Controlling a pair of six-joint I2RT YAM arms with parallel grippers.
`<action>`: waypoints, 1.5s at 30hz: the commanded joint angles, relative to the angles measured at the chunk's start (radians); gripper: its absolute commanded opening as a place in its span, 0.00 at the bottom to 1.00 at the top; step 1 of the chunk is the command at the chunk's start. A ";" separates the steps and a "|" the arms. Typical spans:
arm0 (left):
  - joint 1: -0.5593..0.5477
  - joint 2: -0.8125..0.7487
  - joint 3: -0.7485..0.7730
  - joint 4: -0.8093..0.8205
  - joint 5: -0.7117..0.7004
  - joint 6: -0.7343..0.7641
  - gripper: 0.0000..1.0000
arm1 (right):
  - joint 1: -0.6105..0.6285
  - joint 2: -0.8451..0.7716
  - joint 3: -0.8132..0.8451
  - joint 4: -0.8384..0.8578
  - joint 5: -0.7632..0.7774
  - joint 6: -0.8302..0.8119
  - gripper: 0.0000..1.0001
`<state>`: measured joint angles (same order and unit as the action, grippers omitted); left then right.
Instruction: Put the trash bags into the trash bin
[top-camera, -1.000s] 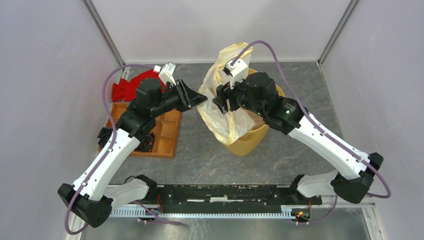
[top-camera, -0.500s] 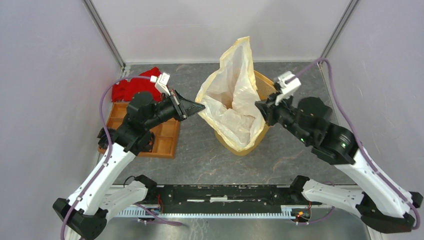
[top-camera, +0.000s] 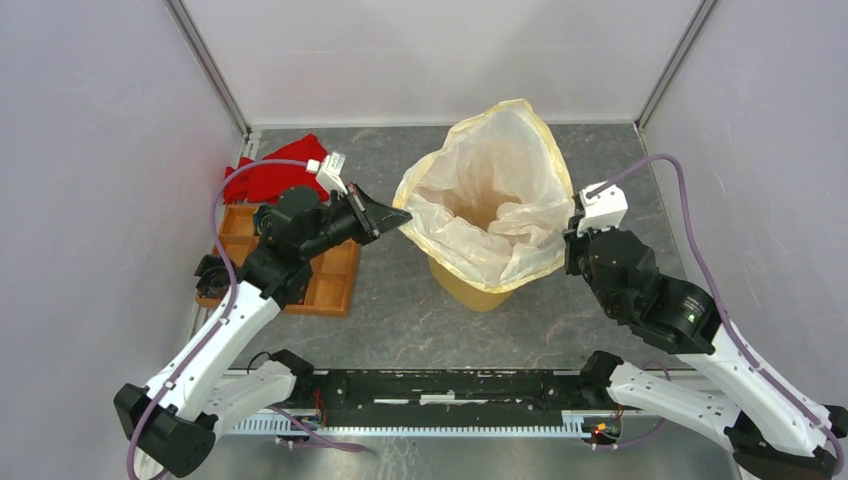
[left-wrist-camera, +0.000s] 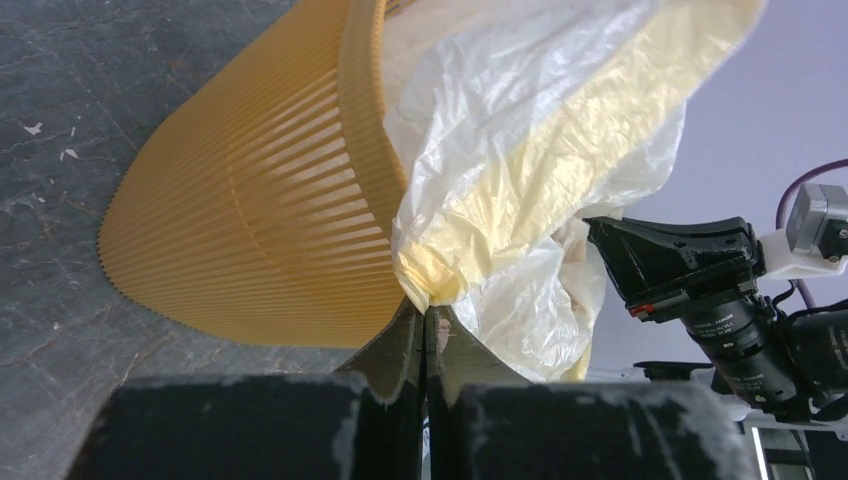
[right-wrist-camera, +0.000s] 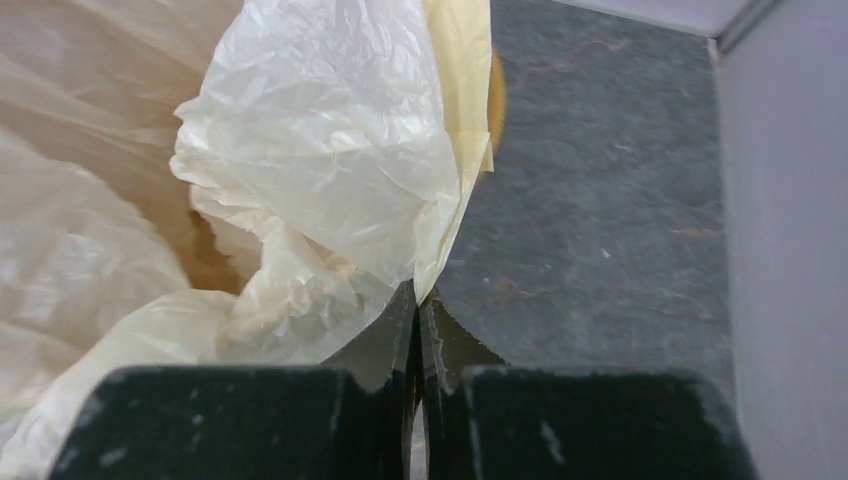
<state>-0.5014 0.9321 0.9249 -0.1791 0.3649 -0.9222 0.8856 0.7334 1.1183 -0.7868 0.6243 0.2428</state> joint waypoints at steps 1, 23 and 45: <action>-0.004 0.019 -0.010 0.064 -0.033 0.034 0.02 | 0.000 -0.023 -0.022 -0.015 0.264 0.025 0.07; -0.003 -0.025 0.070 -0.153 -0.188 0.267 0.57 | -0.033 -0.033 -0.058 0.005 0.101 -0.085 0.71; -0.020 0.277 0.560 -0.288 -0.095 0.668 1.00 | -0.481 0.428 0.516 0.105 -0.453 -0.344 0.98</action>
<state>-0.5102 1.1931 1.4021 -0.4576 0.2501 -0.3614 0.5045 1.1381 1.5589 -0.7349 0.4522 -0.0525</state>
